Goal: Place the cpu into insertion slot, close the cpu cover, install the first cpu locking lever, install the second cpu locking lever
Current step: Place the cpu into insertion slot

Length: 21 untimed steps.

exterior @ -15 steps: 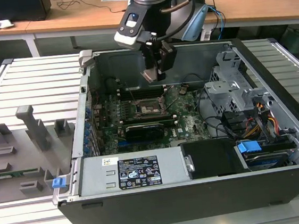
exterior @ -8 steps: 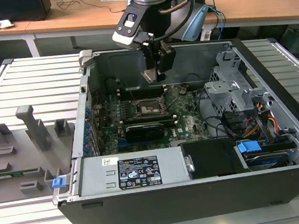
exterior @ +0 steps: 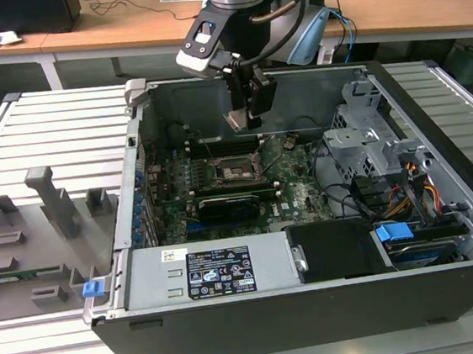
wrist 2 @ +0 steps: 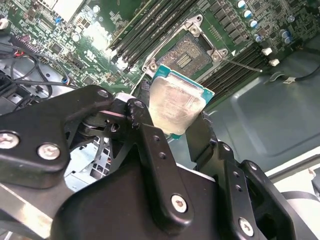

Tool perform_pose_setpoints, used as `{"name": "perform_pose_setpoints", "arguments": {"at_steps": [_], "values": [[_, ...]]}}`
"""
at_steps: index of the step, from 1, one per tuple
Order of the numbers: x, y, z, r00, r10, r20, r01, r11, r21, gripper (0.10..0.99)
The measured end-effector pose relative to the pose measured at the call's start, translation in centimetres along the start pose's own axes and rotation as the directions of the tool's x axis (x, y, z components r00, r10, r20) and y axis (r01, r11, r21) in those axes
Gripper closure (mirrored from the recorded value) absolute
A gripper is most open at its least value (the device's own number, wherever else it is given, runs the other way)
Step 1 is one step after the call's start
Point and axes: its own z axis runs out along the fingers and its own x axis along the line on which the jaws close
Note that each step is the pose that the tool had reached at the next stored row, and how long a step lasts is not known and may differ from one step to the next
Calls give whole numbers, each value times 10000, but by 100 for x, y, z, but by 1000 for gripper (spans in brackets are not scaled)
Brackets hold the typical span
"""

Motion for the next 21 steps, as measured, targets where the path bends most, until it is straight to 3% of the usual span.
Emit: {"name": "perform_pose_setpoints", "arguments": {"at_steps": [2,4,6,8,21], "values": [[0,-1,10,10000,98,7,-98,10000,-3,557],[-1,-6,69,9993,380,35,-380,9993,-8,557],[-3,-12,135,9933,1151,104,-1151,9934,-27,557],[-3,-14,161,9886,1500,133,-1500,9887,-38,557],[0,-43,252,9835,1802,161,-1802,9836,-48,557]]}}
